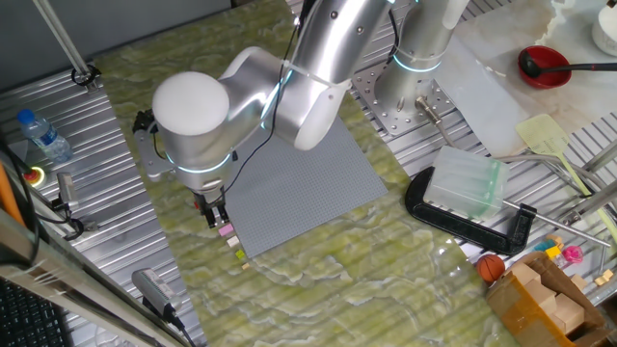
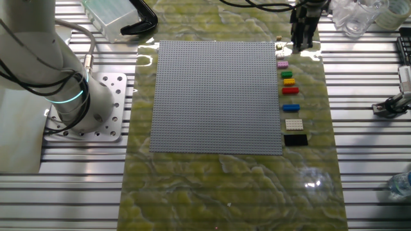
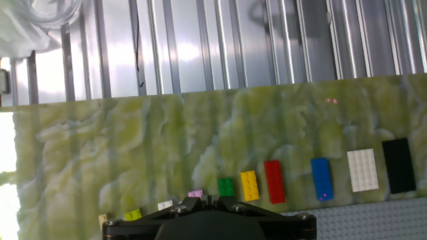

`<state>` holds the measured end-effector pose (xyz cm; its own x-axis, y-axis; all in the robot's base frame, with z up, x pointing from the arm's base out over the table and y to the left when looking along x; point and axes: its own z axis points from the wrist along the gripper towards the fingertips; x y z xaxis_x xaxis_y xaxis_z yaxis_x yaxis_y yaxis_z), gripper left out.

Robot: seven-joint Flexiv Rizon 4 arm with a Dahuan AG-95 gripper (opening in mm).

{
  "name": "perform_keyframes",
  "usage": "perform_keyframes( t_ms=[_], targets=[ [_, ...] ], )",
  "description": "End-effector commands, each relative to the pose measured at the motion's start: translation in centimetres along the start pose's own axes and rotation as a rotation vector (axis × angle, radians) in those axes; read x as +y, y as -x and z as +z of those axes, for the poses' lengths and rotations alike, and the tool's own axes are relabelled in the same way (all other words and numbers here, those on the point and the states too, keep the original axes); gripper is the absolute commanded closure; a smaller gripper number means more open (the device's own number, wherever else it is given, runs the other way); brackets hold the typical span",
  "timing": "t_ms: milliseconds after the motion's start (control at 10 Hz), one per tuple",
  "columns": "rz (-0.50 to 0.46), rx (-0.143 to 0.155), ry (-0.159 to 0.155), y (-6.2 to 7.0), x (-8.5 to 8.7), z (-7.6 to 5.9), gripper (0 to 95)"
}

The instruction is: Build with small Lego blocks

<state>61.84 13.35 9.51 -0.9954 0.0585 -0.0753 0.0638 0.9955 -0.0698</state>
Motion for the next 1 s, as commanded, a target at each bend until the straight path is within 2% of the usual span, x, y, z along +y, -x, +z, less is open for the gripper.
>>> perform_keyframes(
  t_ms=[100,200,300,600,700,1000],
  targets=[
    [0.001,0.017,0.019,0.4,-0.4,0.1,95.0],
    [0.004,0.024,0.053,0.5,-0.6,0.2,95.0],
    [0.007,0.024,0.122,0.4,-0.5,0.3,95.0],
    [0.022,0.030,0.118,-0.7,1.2,0.5,95.0],
    [0.013,0.032,0.117,-0.7,1.2,0.6,95.0],
    [0.008,0.023,0.115,-0.9,1.2,2.0,95.0]
  ],
)
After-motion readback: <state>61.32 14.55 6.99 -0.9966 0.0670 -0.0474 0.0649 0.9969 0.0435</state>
